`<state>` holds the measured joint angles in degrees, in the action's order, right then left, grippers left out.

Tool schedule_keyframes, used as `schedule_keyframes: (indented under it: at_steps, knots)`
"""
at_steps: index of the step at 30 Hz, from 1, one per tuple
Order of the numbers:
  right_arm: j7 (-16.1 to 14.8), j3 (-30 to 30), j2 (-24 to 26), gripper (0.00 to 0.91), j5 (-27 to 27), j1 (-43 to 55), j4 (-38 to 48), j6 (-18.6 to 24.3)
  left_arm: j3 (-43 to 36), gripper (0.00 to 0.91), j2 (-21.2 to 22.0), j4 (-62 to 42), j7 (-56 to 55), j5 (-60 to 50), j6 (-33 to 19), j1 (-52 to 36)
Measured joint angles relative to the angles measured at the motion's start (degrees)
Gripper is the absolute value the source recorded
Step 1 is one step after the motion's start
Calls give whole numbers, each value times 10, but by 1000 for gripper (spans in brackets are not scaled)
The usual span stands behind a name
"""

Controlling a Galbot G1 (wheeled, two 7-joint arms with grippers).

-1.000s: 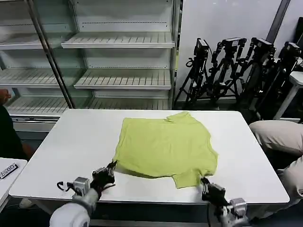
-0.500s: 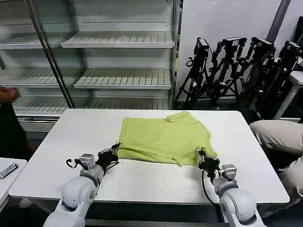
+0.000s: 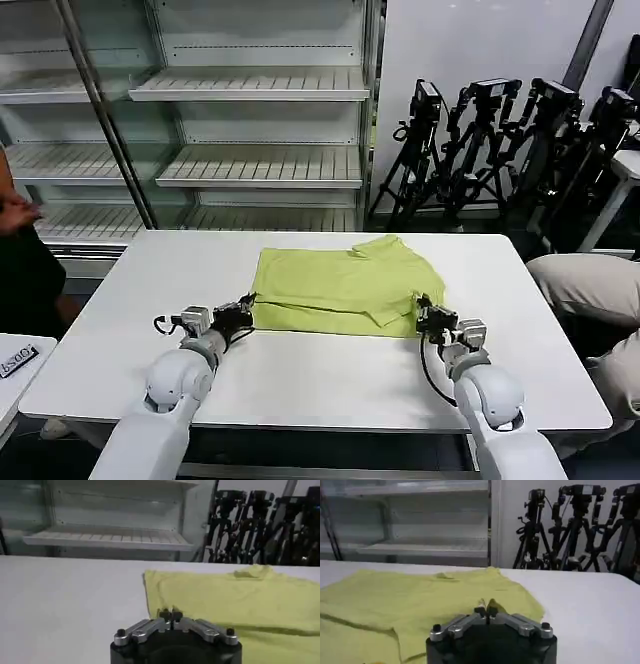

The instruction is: Fold and organize the clothes.

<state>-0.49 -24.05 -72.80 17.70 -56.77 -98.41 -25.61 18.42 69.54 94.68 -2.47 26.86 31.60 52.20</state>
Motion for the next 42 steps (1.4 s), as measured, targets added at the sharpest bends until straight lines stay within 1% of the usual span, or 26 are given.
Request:
schedule_keyframes:
  at_steps: [7,16,17,18,19,20,23,24,26,28,42]
  knots:
    - [7,-10,7,907,6,-11,-12,-5,3,907,-11,2,4,-4,1,4]
    - [18,-34,28,907,13,-74,-54,-30,0,907,-29,51,-3,-11,10,41]
    - [19,-36,28,202,14,-80,-58,-33,-1,504,-29,54,-6,-11,10,42]
    - [20,-38,29,0,15,-86,-62,-36,-4,131,-30,55,-6,-12,11,44]
    - [20,-40,29,0,17,-91,-65,-40,-6,60,-31,56,-6,-13,11,46]
    - [20,-41,30,0,19,-94,-67,-43,-7,30,-33,56,-6,-14,12,47]
    - [21,-44,31,0,25,-103,-70,-48,-10,30,-34,57,-9,-15,13,52]
    - [21,-44,32,0,28,-104,-71,-49,-11,10,-34,57,-10,-15,13,55]
    - [23,-45,32,0,33,-108,-71,-52,-11,0,-36,58,-10,-16,13,59]
    - [25,-45,32,0,37,-110,-74,-54,-11,10,-37,58,-8,-17,13,61]
    - [18,-47,33,0,42,-136,-97,-56,-12,0,-43,56,19,-29,12,72]
